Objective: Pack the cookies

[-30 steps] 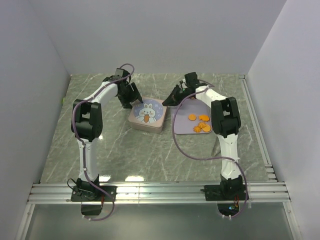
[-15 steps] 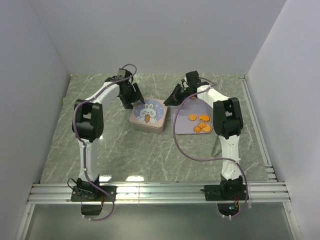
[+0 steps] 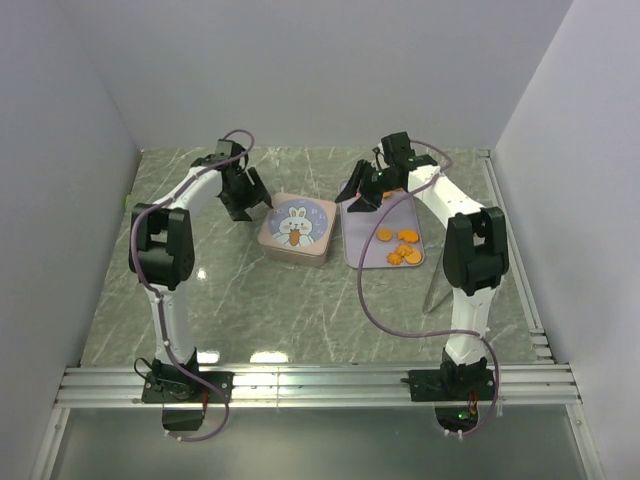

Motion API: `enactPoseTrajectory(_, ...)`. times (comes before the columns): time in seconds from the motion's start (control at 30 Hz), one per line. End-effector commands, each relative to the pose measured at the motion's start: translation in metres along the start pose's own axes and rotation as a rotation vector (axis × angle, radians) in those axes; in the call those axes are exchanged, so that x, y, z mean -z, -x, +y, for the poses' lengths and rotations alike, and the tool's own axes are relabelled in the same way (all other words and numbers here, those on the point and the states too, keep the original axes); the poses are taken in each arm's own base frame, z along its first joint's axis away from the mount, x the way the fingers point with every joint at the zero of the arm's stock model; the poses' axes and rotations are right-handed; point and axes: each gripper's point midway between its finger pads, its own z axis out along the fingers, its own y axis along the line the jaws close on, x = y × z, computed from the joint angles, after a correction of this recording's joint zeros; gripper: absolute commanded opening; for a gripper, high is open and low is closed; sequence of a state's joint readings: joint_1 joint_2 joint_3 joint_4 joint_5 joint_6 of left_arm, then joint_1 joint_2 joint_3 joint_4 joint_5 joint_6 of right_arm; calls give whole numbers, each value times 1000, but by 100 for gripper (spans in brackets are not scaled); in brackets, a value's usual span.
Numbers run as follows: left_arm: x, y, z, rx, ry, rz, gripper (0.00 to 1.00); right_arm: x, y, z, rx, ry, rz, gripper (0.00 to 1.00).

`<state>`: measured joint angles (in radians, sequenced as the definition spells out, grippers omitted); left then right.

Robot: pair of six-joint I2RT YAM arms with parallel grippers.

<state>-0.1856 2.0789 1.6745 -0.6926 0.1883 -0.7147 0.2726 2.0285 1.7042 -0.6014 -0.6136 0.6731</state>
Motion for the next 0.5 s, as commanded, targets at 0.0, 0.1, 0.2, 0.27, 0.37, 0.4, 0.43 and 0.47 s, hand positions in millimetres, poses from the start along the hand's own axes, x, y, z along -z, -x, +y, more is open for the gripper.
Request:
enactPoseTrajectory(0.0,35,23,-4,0,-43,-102,76,-4,-20,-23,21,-86,34,56)
enactPoseTrajectory(0.1,47,25,2,8,-34,-125,77,-17,-29,-29,39,-104,64,59)
enactPoseTrajectory(0.2,60,24,6,11,-29,-149,78,-31,-36,-27,56,-105,90,60)
enactPoseTrajectory(0.27,72,25,7,17,-41,-176,78,-39,-35,-28,64,-117,98,60)
enactPoseTrajectory(0.37,80,20,15,30,-44,-186,78,-50,-38,-29,75,-137,116,61)
enactPoseTrajectory(0.4,78,15,20,35,-35,-176,78,-52,-39,-30,75,-140,122,61)
enactPoseTrajectory(0.43,81,16,22,39,-37,-182,78,-56,-41,-31,77,-144,129,61)
enactPoseTrajectory(0.47,86,15,22,40,-44,-190,78,-58,-42,-31,76,-147,131,61)
